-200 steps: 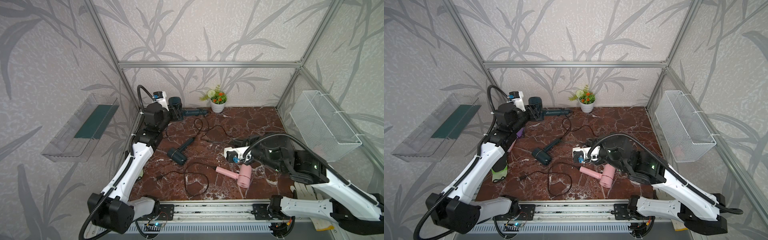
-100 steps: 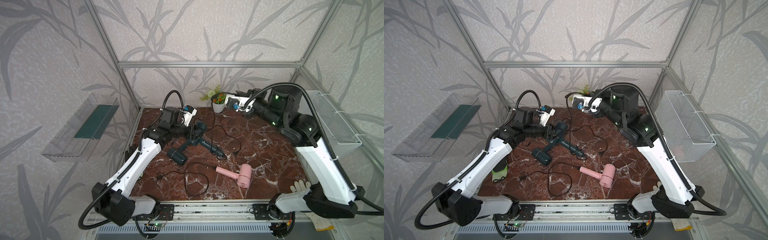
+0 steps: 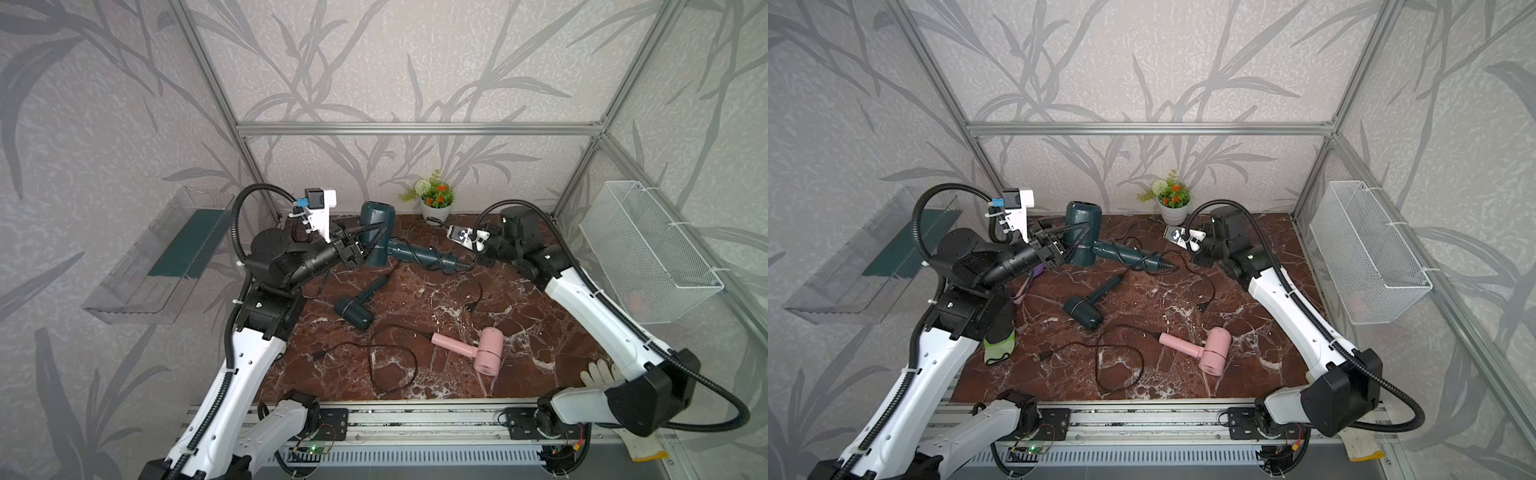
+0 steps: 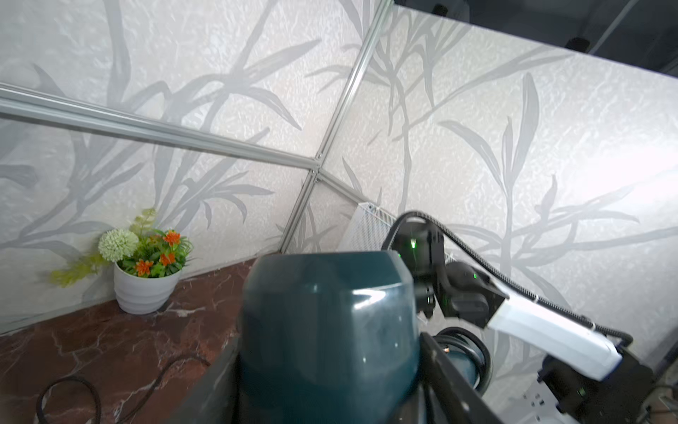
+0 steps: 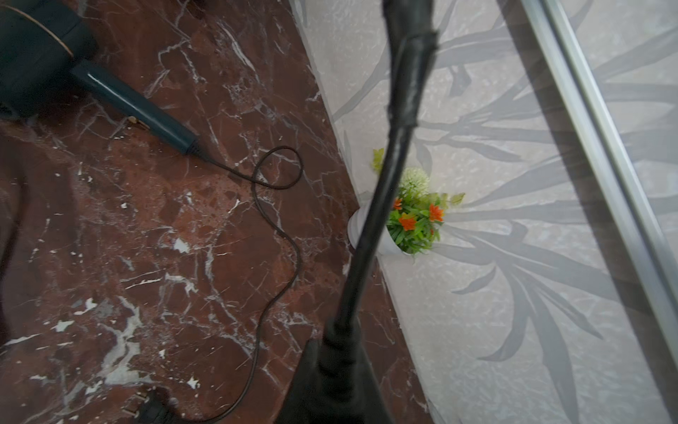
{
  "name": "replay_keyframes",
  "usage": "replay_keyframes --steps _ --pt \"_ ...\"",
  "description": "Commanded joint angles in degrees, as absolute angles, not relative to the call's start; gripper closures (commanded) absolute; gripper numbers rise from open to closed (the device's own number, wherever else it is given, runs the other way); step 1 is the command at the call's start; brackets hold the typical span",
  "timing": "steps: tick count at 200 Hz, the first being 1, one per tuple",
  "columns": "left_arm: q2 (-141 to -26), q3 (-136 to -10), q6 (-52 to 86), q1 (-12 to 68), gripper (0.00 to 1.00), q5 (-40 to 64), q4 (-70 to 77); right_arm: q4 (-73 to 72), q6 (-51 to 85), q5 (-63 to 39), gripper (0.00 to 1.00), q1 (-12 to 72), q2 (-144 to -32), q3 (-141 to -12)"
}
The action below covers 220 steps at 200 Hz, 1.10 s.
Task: Wrap the cord around the hair dryer
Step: Wrap the power cord around the hair dryer.
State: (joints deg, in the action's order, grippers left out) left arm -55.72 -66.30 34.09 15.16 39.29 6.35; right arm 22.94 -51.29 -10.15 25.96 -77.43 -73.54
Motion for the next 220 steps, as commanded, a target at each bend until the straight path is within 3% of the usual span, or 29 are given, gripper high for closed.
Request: replay_keyframes --steps 1,43,79,157,189,220 --pt "-56.5 -63.6 41.4 14.7 1.0 27.0 20.2 17.1 -47.4 -12.3 1.0 30.5 -71.0 -67.8" --pt "-57.8 -58.9 39.0 14.9 1.0 6.3 22.1 19.8 -47.5 -4.6 1.0 43.4 -63.5 -61.1" --pt "-59.1 -61.2 26.9 15.1 1.0 2.9 11.7 26.2 -54.0 5.4 1.0 50.6 -60.0 -69.1" --pt "-66.9 -73.7 8.1 20.0 1.0 15.3 -18.2 27.9 -68.4 6.7 1.0 52.9 -68.0 -90.0" --pt "-67.1 -76.3 4.4 22.0 1.0 25.9 -24.7 27.2 -68.8 0.7 1.0 46.0 -72.6 -95.7" --pt "-60.6 -72.8 7.8 21.8 1.0 34.2 -21.0 24.3 -64.4 -6.0 1.0 35.4 -75.7 -95.5"
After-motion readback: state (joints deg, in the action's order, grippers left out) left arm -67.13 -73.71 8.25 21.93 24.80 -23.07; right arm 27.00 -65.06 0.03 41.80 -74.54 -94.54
